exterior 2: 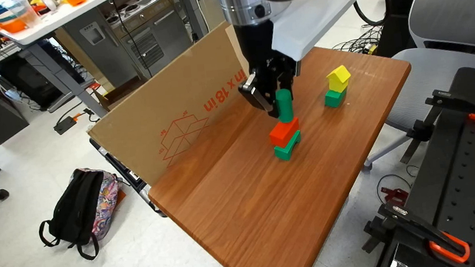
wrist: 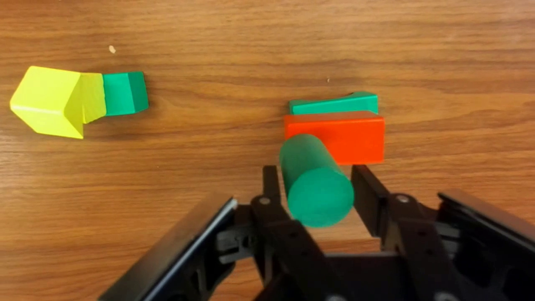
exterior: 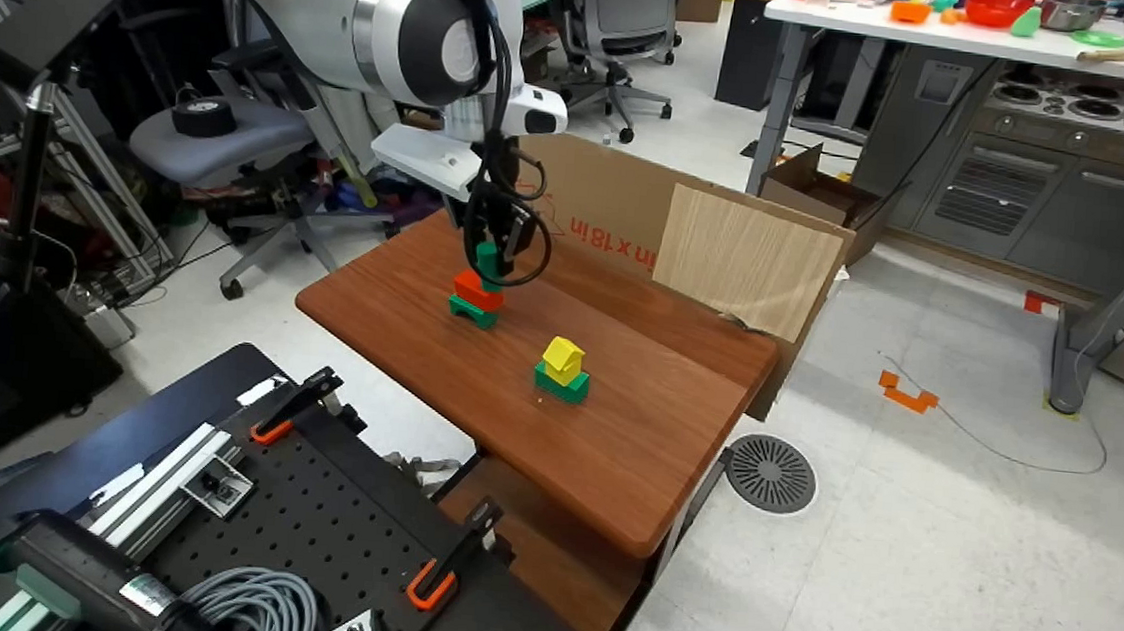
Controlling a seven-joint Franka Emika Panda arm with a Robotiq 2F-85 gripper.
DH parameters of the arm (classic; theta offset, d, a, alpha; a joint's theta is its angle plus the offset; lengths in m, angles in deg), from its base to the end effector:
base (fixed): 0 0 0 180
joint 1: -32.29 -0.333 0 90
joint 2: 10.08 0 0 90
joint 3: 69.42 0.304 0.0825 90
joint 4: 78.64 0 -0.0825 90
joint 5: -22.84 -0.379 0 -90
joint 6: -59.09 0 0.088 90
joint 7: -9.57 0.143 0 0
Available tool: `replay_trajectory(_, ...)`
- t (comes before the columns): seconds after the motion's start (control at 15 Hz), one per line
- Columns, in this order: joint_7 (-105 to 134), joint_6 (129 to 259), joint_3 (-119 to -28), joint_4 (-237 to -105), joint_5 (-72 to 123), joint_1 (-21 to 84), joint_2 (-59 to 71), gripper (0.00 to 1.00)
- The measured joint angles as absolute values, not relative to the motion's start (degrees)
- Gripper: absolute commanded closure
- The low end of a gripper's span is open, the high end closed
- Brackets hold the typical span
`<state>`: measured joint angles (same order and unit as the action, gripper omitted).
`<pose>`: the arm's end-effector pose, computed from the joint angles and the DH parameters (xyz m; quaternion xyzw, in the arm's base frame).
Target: Pick up the green cylindrical block and place it on top of the stack of blocks on the left
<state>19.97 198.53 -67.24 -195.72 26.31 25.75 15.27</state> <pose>0.5751 0.0871 0.1751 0.9996 0.0072 -0.0236 0.0150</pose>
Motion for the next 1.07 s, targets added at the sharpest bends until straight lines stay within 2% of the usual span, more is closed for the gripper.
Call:
replay_trajectory(0.2, 20.1, 198.5, -67.2, -195.4, 26.3, 25.6, 15.2, 0.0)
replay_trajectory(0.53, 20.0, 196.9, -67.1, -195.5, 25.8, 25.6, 12.0, 0.0)
replay_trajectory(1.07, 19.6, 186.4, -69.5, -196.1, 29.4, 27.0, 2.6, 0.0)
